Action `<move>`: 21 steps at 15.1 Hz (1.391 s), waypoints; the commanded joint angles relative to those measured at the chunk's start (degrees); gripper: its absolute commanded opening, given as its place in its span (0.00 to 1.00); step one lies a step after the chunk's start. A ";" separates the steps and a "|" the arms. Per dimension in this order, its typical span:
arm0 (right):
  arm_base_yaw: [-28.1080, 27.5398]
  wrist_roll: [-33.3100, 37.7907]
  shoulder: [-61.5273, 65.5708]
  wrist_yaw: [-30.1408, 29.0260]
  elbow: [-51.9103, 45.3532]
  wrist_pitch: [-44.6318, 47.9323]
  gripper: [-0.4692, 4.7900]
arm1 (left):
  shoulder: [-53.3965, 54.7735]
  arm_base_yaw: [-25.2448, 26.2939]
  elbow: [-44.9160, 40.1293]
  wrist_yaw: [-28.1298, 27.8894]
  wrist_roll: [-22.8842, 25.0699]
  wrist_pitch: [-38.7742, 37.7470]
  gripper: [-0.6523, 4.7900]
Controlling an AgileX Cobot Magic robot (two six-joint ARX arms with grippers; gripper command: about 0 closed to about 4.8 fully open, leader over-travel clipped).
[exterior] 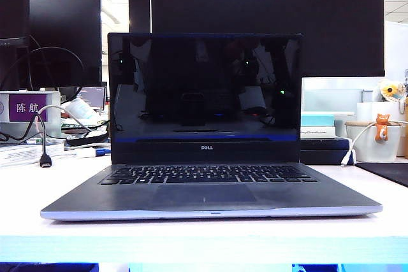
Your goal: Close the lid of the gray laptop.
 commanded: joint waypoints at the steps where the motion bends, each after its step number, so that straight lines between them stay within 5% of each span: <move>1: 0.15 -0.42 0.50 -1.11 0.35 0.42 0.08 | 6.14 -2.64 8.59 -0.31 0.94 -4.94 0.23; 4: 0.17 -1.49 0.52 -5.14 0.35 0.44 0.08 | 13.88 -6.21 16.06 -4.46 1.92 -10.12 0.22; 9: 0.15 -1.49 0.52 -5.90 0.35 0.44 0.08 | 20.20 -13.09 16.35 -13.84 3.28 -11.30 0.21; 14: 0.15 -1.75 0.52 -6.14 0.33 0.11 0.08 | 20.87 -15.82 16.92 -22.56 6.95 -22.93 0.21; 21: 0.15 -2.10 0.52 -6.12 0.33 -0.11 0.08 | 20.85 -18.49 16.90 -17.25 6.51 -38.75 0.21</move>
